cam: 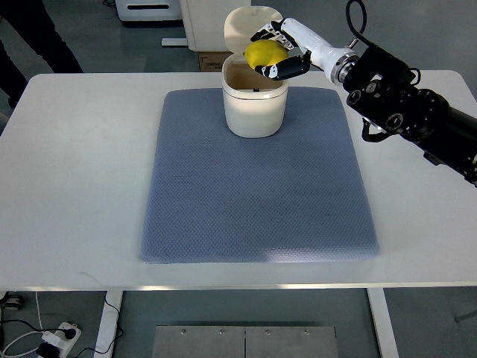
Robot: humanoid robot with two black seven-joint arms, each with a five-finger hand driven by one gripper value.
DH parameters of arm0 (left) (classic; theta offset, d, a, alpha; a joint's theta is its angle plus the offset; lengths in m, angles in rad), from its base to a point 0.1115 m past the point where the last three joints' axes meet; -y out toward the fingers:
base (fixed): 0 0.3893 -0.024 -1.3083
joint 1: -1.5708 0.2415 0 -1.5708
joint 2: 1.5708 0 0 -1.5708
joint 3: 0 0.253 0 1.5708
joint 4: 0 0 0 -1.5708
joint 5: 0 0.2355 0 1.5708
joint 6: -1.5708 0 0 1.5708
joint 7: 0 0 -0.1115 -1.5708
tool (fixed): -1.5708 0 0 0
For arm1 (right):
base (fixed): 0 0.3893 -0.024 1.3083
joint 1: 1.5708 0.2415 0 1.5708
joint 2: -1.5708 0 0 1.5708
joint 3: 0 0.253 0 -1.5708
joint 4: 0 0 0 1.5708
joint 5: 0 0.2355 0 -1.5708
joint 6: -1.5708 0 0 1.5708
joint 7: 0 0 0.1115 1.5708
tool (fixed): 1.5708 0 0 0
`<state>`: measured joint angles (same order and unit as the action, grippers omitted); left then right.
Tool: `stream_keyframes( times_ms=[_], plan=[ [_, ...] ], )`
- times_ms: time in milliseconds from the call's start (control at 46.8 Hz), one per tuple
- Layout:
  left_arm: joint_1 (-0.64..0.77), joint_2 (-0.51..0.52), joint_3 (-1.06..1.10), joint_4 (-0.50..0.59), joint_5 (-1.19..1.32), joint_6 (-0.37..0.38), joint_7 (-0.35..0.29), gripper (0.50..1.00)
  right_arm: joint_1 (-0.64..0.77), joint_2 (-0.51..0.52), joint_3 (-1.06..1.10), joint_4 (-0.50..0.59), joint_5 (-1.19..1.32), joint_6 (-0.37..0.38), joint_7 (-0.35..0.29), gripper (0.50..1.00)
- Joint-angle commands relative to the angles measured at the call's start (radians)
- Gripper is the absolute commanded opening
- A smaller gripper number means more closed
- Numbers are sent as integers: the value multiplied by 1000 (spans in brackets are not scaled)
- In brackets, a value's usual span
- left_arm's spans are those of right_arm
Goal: Put lemon in trash with right hand
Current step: 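Open the right hand's fingers to drop the lemon into the bin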
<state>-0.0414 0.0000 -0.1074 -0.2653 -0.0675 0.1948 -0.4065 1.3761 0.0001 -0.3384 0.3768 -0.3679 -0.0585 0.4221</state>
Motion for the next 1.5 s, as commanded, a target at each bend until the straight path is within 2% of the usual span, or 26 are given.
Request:
stream_keyframes(
  times_ms=[0, 770, 898, 1005, 1155, 1262, 1390, 1476],
  plan=[
    [0, 0, 0, 1, 0, 0, 0, 1000, 0, 0, -1, -1, 0, 0, 0, 500],
    [0, 0, 0, 0, 0, 0, 0, 1000, -9, 0, 6, -4, 1, -6, -26, 500],
    [0, 0, 0, 0, 0, 0, 0, 1000, -9, 0, 7, -4, 1, -9, -28, 552],
    [0, 0, 0, 0, 0, 0, 0, 1000, -9, 0, 7, -4, 1, -12, -28, 644],
    [0, 0, 0, 0, 0, 0, 0, 1000, -11, 0, 7, -3, 3, -15, -26, 688],
    [0, 0, 0, 0, 0, 0, 0, 1000, -17, 0, 7, -3, 3, -15, -26, 792],
    [0, 0, 0, 0, 0, 0, 0, 1000, -17, 0, 7, -3, 3, -17, -26, 868],
    [0, 0, 0, 1, 0, 0, 0, 1000, -19, 0, 7, -3, 3, -17, -26, 897]
  ],
)
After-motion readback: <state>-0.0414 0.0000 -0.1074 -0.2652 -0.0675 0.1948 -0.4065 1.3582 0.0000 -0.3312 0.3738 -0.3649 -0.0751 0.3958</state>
